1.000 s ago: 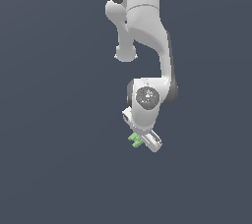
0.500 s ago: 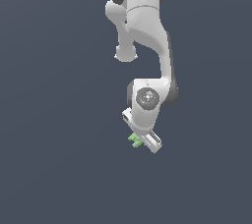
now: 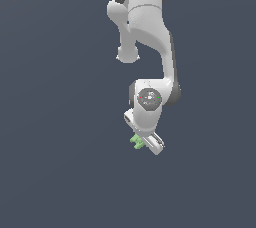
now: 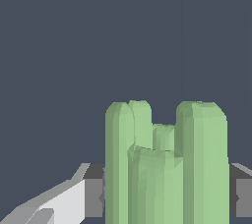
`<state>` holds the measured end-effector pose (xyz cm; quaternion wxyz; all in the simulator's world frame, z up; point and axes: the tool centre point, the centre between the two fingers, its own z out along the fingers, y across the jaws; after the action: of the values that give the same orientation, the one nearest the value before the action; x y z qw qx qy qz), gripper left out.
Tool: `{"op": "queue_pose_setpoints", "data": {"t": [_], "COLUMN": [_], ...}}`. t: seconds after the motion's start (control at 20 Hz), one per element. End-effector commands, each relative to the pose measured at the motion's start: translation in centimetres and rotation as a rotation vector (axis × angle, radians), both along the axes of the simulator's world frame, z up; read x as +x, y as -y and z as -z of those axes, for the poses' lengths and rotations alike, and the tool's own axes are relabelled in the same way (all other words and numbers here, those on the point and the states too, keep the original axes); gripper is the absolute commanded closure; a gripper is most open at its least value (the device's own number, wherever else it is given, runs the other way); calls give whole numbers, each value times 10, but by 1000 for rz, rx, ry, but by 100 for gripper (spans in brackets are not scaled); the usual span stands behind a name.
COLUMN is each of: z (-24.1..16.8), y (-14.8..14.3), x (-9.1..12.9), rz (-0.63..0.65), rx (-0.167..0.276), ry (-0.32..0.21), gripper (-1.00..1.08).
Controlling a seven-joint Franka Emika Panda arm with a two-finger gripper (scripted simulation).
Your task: Pick up the object and move it to a goal position.
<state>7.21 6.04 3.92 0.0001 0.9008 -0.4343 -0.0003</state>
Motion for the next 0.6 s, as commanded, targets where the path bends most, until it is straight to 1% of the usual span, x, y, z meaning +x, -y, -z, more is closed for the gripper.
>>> {"op": "queue_pose_setpoints", "data": {"t": [0.0, 0.25, 0.55], "z": [-2, -11, -26], "y": [1, 5, 13], "x": [-3, -15, -38], "rz": [0, 0, 0], "rx": [0, 0, 1], "ry": [0, 0, 0], "gripper": [108, 108, 108]}}
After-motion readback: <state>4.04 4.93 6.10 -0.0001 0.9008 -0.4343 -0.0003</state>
